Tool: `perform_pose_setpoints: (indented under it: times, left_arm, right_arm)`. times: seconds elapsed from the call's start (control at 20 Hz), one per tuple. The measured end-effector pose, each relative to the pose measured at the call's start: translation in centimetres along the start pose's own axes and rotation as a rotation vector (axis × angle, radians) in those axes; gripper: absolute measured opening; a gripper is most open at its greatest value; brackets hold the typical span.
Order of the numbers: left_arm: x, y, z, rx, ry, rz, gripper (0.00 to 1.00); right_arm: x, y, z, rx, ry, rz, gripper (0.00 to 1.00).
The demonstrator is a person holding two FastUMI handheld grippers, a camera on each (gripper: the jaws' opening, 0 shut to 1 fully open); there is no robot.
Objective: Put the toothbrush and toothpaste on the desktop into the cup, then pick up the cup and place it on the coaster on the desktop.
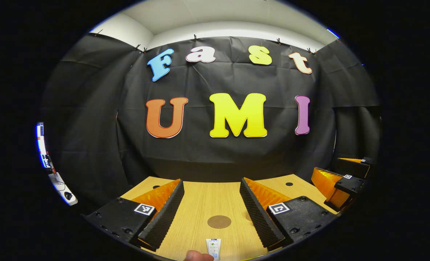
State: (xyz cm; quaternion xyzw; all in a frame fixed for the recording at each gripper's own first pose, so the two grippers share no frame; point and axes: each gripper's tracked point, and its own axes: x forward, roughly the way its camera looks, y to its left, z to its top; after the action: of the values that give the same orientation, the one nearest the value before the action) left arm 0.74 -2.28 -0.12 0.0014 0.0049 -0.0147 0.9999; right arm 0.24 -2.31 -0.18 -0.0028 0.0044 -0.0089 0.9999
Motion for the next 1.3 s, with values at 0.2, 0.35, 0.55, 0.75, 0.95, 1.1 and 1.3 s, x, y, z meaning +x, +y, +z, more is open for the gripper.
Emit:
perform_pose_setpoints:
  times: [0.2,0.35,0.55,0.75,0.95,1.1,1.3]
  left_arm:
    - [0.0,-0.2,0.1,0.001,0.002,-0.006,0.98]
    - [0.1,-0.3,-0.5,0.002,0.013,-0.006,0.98]
    - [0.0,-0.1,-3.0,0.009,0.074,-0.011,0.98]
    - [-0.6,-0.5,-7.1,0.035,0.177,-0.034,0.98]
    - [-2.1,-0.9,-11.7,0.024,0.316,-0.059,0.98]
    - [-3.6,-1.3,-15.3,0.001,0.430,-0.069,0.98]
    - [-5.2,-1.7,-19.1,-0.026,0.573,-0.085,0.99]
  right_arm:
    - [0.1,-0.1,-0.3,-0.003,0.009,0.000,0.95]
    - [0.2,0.2,-0.6,-0.010,0.013,0.009,0.98]
    - [0.4,0.8,-2.9,-0.038,0.063,0.027,0.95]
    - [0.2,1.7,-6.5,-0.067,0.164,0.064,0.95]
    - [-0.8,2.4,-11.1,-0.075,0.303,0.100,0.99]
    - [-1.6,3.0,-14.6,-0.072,0.411,0.121,0.99]
    - [-2.0,3.3,-18.6,-0.055,0.545,0.127,0.96]
